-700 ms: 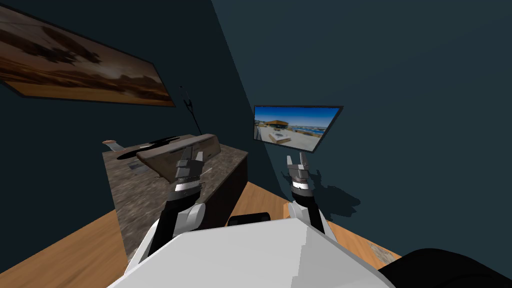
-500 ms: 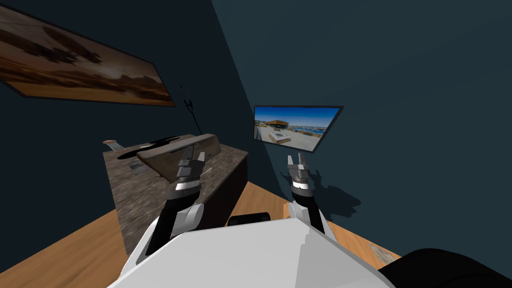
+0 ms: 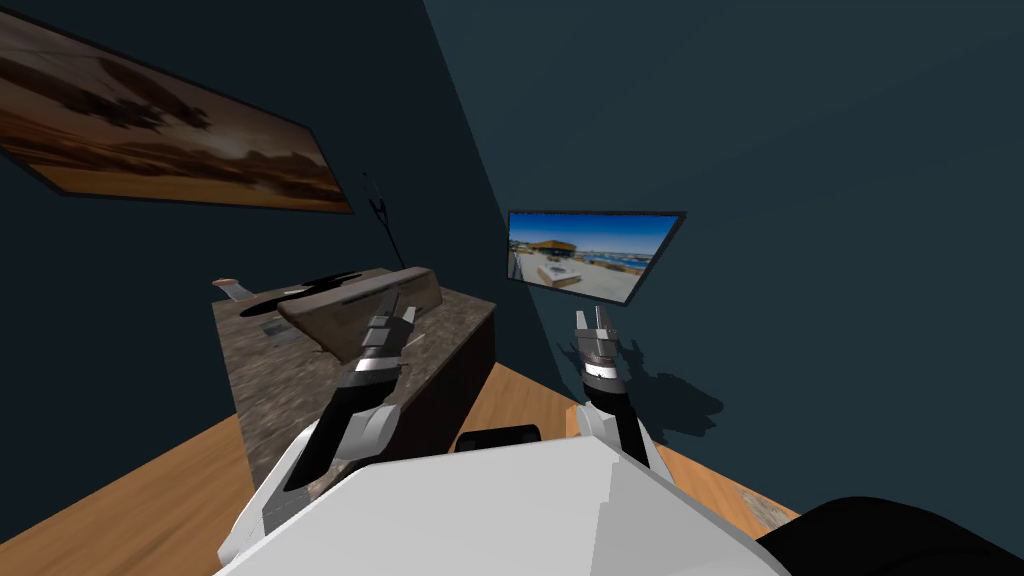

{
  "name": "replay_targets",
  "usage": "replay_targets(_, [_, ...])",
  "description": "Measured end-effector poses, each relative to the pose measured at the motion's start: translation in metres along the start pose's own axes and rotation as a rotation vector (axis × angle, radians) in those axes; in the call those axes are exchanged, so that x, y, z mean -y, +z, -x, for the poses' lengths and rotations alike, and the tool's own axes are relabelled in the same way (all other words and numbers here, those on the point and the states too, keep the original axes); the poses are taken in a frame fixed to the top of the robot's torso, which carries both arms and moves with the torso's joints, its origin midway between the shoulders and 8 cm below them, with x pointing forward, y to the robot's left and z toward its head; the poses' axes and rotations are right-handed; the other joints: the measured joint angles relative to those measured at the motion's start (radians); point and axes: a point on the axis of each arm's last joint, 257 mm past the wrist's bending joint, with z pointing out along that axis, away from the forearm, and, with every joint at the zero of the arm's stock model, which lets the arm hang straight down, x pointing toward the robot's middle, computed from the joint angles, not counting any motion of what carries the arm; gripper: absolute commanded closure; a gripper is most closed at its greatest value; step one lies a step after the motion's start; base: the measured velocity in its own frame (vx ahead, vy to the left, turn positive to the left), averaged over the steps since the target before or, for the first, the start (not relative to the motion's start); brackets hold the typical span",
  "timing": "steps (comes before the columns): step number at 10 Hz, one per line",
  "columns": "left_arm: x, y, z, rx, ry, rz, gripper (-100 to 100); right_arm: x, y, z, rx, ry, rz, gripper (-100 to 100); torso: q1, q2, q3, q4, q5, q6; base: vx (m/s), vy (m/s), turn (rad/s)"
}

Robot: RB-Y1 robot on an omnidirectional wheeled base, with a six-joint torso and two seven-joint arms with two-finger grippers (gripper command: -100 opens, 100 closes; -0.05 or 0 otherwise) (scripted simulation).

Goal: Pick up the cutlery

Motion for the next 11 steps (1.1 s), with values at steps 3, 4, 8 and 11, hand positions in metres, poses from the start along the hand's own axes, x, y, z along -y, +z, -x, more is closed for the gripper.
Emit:
replay_targets(3, [-0.018,0.006,0.002,-0.018,-0.021,0.056,-100,0.0,0.0,0.0,0.0,0.0,0.0,0,0.0,0.0,0.0,0.0,0.0,0.0,-0.008,-0.012,0.011])
replay_targets(4, [-0.023,0.009,0.004,-0.021,-0.027,0.073,-100,0.0,0.0,0.0,0.0,0.0,0.0,0,0.0,0.0,0.0,0.0,0.0,0.0,-0.011,-0.012,0.022])
replay_targets(8, [-0.049,0.015,0.009,-0.03,-0.064,0.16,-100,0.0,0.0,0.0,0.0,0.0,0.0,0,0.0,0.0,0.0,0.0,0.0,0.0,-0.009,-0.013,0.012])
replay_targets(11, [-0.069,0.018,0.015,-0.032,-0.097,0.23,-100,0.0,0.0,0.0,0.0,0.0,0.0,0,0.0,0.0,0.0,0.0,0.0,0.0,-0.008,-0.013,0.012])
